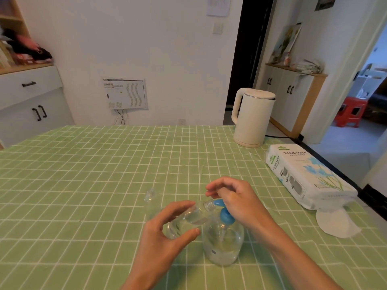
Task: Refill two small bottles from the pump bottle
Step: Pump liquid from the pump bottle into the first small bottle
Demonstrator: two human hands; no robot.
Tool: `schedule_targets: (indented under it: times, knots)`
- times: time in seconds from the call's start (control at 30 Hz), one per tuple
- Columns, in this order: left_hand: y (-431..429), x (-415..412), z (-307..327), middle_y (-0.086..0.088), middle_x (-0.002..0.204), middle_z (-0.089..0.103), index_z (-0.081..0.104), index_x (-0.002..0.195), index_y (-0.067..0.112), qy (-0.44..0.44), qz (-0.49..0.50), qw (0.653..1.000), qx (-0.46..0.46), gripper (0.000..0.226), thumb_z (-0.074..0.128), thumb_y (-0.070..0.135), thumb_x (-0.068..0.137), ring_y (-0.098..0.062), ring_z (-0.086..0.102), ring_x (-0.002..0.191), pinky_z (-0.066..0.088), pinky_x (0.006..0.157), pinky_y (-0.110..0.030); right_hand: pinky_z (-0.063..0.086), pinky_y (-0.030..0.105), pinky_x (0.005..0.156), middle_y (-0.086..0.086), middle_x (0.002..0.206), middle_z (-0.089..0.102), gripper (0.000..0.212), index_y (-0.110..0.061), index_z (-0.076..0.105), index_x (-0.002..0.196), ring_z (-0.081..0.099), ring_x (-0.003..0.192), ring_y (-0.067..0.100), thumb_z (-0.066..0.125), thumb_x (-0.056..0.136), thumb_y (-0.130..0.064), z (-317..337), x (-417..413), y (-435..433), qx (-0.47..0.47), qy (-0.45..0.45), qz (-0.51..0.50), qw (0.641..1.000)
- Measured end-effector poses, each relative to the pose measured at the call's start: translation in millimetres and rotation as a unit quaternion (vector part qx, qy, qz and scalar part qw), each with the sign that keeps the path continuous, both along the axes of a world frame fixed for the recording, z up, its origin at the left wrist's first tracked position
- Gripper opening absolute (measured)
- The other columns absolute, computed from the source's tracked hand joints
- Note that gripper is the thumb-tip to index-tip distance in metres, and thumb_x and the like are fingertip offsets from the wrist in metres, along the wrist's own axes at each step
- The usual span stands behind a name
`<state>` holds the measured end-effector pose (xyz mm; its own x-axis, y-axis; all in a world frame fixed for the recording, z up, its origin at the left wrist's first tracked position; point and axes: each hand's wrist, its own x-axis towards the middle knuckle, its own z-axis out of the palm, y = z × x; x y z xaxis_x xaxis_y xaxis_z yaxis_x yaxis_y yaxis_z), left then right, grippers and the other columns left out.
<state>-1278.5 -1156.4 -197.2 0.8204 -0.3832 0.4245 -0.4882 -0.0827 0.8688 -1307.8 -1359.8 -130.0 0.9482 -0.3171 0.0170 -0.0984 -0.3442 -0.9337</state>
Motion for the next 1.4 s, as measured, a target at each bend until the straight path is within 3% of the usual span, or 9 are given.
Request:
schedule_targets:
  times: [0.13,0.23,0.43,0.53,0.67,0.73,0.97,1.1,1.4]
  knots:
    - [-2,0,-2,0.020,0.119,0.077,0.072,0.119,0.048,0.002,0.000,1.000,0.001,0.051,0.086,0.037,0.071,-0.004,0.071,0.116,0.048,0.099,-0.010,0.055,0.009,0.075,-0.001,0.093,0.083,0.042,-0.016,0.080,0.094,0.077,0.090,0.003,0.045,0.100,0.006,-1,0,0,0.023,-0.008,0.009,1.000]
    - [-2,0,-5,0.018,0.119,0.077,0.073,0.119,0.045,0.003,0.000,1.000,-0.001,0.051,0.087,0.034,0.071,-0.006,0.071,0.116,0.049,0.099,-0.011,0.058,0.014,0.081,0.001,0.091,0.083,0.044,-0.014,0.080,0.094,0.078,0.090,0.007,0.043,0.097,0.009,-6,1,1,0.027,0.002,0.020,0.999]
    - [-3,0,-10,0.018,0.115,0.079,0.076,0.117,0.032,0.000,0.010,1.000,0.029,0.056,0.094,0.005,0.072,-0.005,0.072,0.113,0.051,0.098,-0.013,0.056,0.013,0.081,0.001,0.089,0.083,0.046,-0.015,0.079,0.093,0.078,0.090,0.007,0.042,0.096,0.011,-12,2,2,0.032,0.015,0.021,0.999]
    - [-3,0,-8,0.018,0.115,0.079,0.076,0.117,0.036,-0.008,0.009,1.000,0.029,0.056,0.095,0.007,0.072,-0.004,0.073,0.112,0.051,0.098,-0.012,0.058,0.018,0.086,0.001,0.092,0.082,0.045,-0.015,0.079,0.095,0.077,0.093,0.008,0.042,0.098,0.010,-10,1,1,0.026,0.007,0.016,1.000]
    - [-2,-3,-1,0.018,0.118,0.078,0.073,0.119,0.044,0.000,0.003,1.000,0.002,0.051,0.088,0.035,0.070,-0.005,0.072,0.115,0.049,0.098,-0.010,0.057,0.013,0.083,0.001,0.097,0.082,0.044,-0.018,0.078,0.099,0.076,0.095,0.009,0.042,0.099,0.008,-2,1,0,0.005,-0.014,0.017,1.000]
    - [-2,-4,1,0.018,0.118,0.077,0.072,0.119,0.046,0.003,0.005,1.000,-0.003,0.051,0.085,0.039,0.070,-0.005,0.071,0.115,0.049,0.098,-0.010,0.056,0.011,0.082,-0.001,0.098,0.081,0.044,-0.020,0.078,0.099,0.075,0.095,0.008,0.043,0.099,0.007,0,1,0,-0.005,-0.016,0.016,1.000]
    - [-3,-1,-4,0.015,0.117,0.078,0.073,0.118,0.041,0.004,0.002,1.000,0.003,0.054,0.091,0.019,0.072,-0.008,0.072,0.115,0.050,0.098,-0.011,0.058,0.014,0.078,0.002,0.093,0.083,0.045,-0.013,0.080,0.094,0.078,0.090,0.006,0.041,0.098,0.009,-4,1,1,0.029,-0.009,0.017,0.999]
    - [-2,0,-8,0.013,0.117,0.079,0.076,0.118,0.036,0.009,0.001,1.000,0.016,0.056,0.093,0.005,0.074,-0.011,0.072,0.115,0.052,0.100,-0.017,0.058,0.020,0.085,0.001,0.090,0.083,0.046,-0.013,0.080,0.093,0.078,0.091,0.007,0.041,0.095,0.010,-9,2,2,0.027,0.006,0.020,0.999]
    - [-2,-3,0,0.017,0.116,0.079,0.073,0.117,0.044,0.013,0.003,1.000,-0.002,0.053,0.089,0.023,0.071,-0.008,0.072,0.115,0.051,0.099,-0.014,0.055,0.017,0.082,-0.004,0.088,0.083,0.044,-0.018,0.081,0.089,0.077,0.089,0.002,0.045,0.098,0.004,-5,1,3,0.030,0.023,-0.002,0.999]
